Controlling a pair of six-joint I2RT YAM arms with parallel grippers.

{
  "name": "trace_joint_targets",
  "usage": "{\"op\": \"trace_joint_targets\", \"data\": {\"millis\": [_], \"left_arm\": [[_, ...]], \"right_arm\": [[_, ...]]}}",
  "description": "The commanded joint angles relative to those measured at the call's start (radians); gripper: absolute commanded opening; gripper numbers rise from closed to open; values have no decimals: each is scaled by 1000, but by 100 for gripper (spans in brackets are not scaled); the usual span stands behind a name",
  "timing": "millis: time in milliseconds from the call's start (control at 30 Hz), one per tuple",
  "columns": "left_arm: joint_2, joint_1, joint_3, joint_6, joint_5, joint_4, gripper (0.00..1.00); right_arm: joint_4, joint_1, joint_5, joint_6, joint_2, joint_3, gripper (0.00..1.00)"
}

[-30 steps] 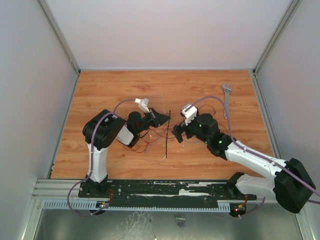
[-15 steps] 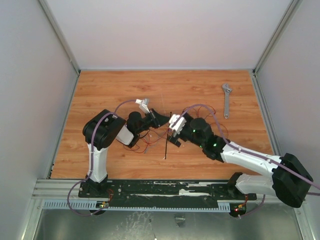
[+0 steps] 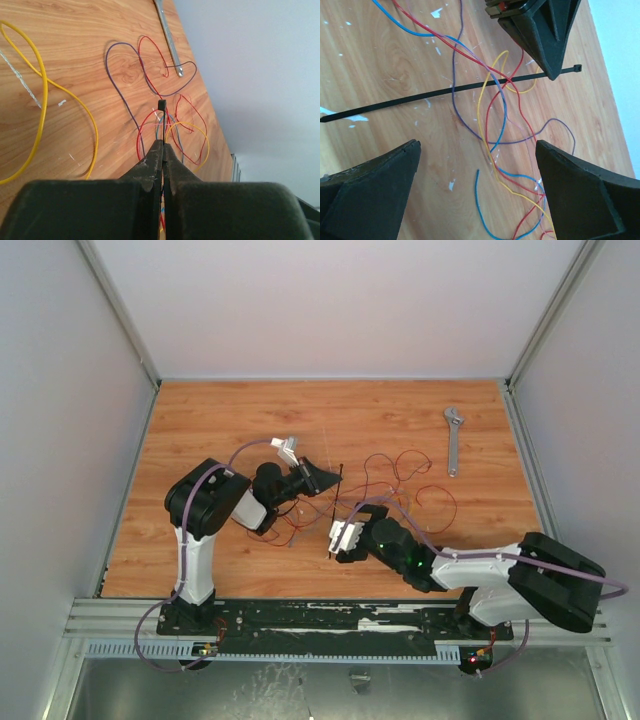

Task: Zip-tie the wires
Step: Adjust the cable at the center of the board.

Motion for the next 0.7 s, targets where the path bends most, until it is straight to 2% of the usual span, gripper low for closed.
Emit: {"op": "trace_joint_targets", "data": {"millis": [0,667], "left_arm": [[-14,3,-1,-11,18,15,0],[-2,6,6,-26,51,2,0]], "right_arm": [[187,14,59,-80,60,-16,99],[514,24,74,-301,365,-28,99]]}}
